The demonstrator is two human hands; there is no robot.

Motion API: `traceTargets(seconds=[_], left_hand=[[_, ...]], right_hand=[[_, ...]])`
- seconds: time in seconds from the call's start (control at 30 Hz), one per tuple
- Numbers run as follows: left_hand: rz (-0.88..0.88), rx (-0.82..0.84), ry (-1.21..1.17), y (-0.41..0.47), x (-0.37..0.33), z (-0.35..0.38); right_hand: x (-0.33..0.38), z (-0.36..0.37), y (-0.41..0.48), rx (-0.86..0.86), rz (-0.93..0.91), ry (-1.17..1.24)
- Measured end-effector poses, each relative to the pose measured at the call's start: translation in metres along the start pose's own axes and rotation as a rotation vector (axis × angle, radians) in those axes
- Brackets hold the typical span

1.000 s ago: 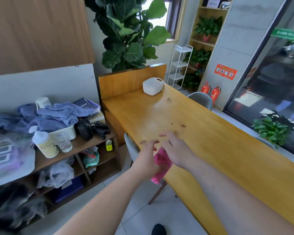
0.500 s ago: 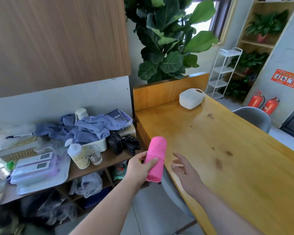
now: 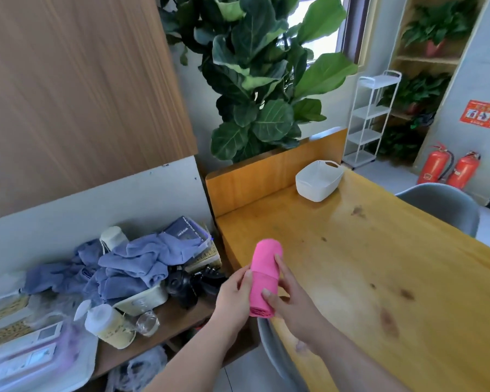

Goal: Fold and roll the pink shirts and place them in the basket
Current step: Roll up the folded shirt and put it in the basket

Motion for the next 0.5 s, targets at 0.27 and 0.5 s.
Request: traceTargets(seconds=[0.27,0.5], left_hand=[[-0.009,0.252,-0.079,0.081,-0.028,0.037],[-0.008,0.481,0.049,0.178,-0.039,0.079]], right_hand=[[0.002,-0.069,0.019,-0.148,-0.018,0.065],[-0.004,-0.13,0.051,-0.414,0.028,0.128]])
Point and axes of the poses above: each hand's wrist, its own y-axis towards the middle knuckle, its own z-axis out of the palm, x = y × z, the point moved 4 cm from there along y, towards the middle knuckle, and after that the axes turned 15 degrees about x, right-handed, at the moved point
